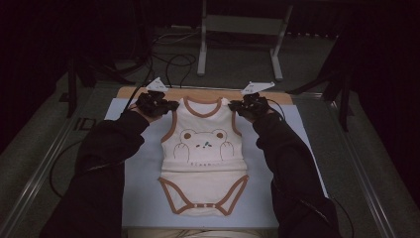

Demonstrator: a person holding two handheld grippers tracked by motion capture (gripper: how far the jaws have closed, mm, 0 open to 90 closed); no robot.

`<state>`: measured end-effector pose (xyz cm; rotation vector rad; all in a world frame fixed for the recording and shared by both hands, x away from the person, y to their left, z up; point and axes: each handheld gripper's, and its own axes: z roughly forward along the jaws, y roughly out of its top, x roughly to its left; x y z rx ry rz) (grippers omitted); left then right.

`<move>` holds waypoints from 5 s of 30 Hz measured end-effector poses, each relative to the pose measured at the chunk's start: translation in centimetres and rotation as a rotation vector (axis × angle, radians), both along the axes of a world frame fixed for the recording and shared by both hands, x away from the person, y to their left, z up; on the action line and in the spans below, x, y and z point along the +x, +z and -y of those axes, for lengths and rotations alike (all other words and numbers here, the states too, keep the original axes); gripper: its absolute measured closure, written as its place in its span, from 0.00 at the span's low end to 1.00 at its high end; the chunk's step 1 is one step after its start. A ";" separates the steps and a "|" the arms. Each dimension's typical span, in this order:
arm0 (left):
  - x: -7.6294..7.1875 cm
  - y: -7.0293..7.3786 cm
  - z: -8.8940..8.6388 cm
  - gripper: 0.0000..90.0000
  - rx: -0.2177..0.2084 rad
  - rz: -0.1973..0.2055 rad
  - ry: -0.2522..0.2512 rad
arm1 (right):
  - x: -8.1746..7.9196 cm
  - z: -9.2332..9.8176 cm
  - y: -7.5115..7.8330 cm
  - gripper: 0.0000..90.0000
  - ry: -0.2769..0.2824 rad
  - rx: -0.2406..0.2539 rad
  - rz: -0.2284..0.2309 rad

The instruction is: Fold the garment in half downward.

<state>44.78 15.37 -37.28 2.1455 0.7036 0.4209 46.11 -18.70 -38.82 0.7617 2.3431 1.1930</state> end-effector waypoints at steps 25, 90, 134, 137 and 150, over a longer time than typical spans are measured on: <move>-4.1 -0.7 -0.3 0.98 -0.048 0.011 -0.079 | -4.4 0.4 -0.4 0.89 0.047 0.026 0.032; -17.5 -8.3 -0.3 0.97 -0.118 -0.094 -0.234 | -18.0 1.2 -7.3 0.89 0.183 0.078 -0.107; -14.5 -13.1 1.5 0.74 -0.020 -0.318 -0.236 | -14.0 -0.2 -11.4 0.70 0.241 -0.012 -0.352; -14.3 -13.5 1.6 0.79 -0.011 -0.334 -0.231 | -13.9 -0.4 -12.0 0.75 0.239 -0.019 -0.370; -14.4 -13.8 1.9 0.98 0.009 -0.348 -0.249 | -14.3 -0.9 -12.2 1.00 0.253 -0.065 -0.377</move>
